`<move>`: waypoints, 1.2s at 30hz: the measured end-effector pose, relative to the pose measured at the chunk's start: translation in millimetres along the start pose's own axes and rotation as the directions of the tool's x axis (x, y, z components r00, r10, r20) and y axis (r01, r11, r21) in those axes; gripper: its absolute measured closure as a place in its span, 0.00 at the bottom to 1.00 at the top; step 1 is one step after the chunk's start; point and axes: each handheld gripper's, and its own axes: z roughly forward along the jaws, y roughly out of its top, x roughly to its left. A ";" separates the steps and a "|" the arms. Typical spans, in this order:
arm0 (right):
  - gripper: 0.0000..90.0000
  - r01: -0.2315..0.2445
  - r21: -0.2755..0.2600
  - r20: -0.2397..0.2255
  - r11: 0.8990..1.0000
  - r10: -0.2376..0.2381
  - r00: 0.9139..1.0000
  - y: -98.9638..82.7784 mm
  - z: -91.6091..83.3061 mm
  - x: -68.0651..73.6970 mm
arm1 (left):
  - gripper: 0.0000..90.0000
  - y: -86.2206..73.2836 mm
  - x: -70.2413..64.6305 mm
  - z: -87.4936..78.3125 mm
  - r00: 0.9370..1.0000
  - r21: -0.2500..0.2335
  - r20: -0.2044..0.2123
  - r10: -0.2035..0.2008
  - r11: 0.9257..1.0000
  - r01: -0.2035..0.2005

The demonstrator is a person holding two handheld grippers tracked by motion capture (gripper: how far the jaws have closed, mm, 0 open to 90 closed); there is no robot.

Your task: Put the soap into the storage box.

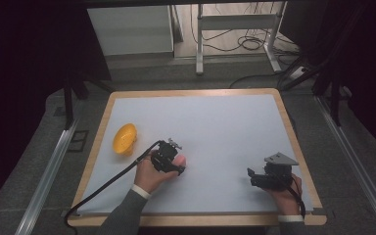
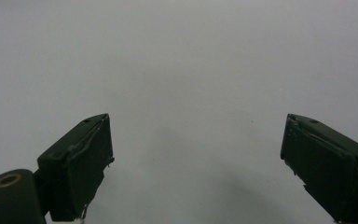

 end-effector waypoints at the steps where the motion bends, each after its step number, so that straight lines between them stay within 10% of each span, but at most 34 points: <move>1: 0.10 0.001 0.001 0.000 1.000 -0.001 1.000 -0.1 0.1 -0.1 | 0.52 0.1 -0.1 1.1 1.000 0.001 -0.002 -0.006 1.000 0.006; 7: 0.10 -0.005 -0.002 0.006 1.000 0.005 1.000 0.1 -1.1 -0.8 | 0.66 0.0 -0.7 1.1 1.000 0.006 0.005 -0.008 1.000 0.008; 36: 0.10 -0.004 -0.001 0.007 1.000 0.004 1.000 -0.3 -1.2 -1.4 | 0.67 -5.2 16.3 -28.4 1.000 -0.069 -0.004 -0.027 0.997 0.026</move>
